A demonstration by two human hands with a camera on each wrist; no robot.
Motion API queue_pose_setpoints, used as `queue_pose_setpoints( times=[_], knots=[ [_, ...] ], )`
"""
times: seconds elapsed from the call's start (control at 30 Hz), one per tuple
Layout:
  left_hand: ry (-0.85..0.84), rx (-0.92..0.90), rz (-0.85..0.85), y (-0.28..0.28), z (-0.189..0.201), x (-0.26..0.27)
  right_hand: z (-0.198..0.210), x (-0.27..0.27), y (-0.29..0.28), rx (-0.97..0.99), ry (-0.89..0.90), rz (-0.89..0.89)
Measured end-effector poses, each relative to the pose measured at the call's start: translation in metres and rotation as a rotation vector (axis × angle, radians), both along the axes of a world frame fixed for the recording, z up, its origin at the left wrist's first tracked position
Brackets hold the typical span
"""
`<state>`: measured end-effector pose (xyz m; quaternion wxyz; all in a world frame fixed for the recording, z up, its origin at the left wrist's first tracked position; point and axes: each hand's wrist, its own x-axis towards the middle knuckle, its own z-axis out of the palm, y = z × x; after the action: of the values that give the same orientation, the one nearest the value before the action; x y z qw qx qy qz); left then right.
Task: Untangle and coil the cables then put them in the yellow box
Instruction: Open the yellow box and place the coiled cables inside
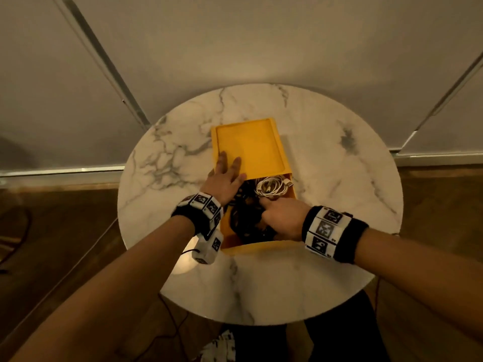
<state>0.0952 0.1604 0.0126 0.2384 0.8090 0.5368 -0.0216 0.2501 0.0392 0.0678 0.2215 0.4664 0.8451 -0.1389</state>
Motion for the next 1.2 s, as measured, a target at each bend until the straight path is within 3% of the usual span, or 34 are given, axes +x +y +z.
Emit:
queue_pose_setpoints(
  times=[0.07,0.2,0.53,0.6,0.7,0.83,0.97,1.07,1.2],
  knots=[
    [0.012,-0.023,-0.005,-0.002,0.003,0.000,-0.005,-0.011,0.003,0.035,-0.060,0.108],
    [0.005,-0.046,-0.004,-0.001,0.003,-0.002,-0.012,-0.023,0.009,0.053,-0.080,0.141],
    [0.081,-0.087,-0.045,0.005,0.007,-0.001,-0.014,-0.022,-0.009,0.184,0.012,-0.211],
    [0.129,-0.080,-0.091,0.004,-0.001,-0.005,-0.019,-0.020,-0.028,0.181,0.095,-0.312],
    [0.146,0.011,-0.183,0.004,-0.005,-0.007,-0.019,-0.015,-0.064,0.217,0.381,-0.501],
    [0.139,-0.048,-0.138,0.001,-0.001,-0.009,-0.037,-0.019,-0.111,0.405,0.668,-0.615],
    [0.076,-0.135,-0.037,-0.003,0.006,-0.006,-0.066,-0.027,-0.121,0.144,0.830,-0.809],
    [0.026,-0.136,-0.078,-0.008,0.012,-0.007,-0.074,-0.035,-0.110,0.097,1.014,-0.948],
    [0.037,-0.114,-0.158,-0.004,0.017,-0.018,-0.069,-0.037,-0.094,0.025,1.104,-1.086]
  ],
)
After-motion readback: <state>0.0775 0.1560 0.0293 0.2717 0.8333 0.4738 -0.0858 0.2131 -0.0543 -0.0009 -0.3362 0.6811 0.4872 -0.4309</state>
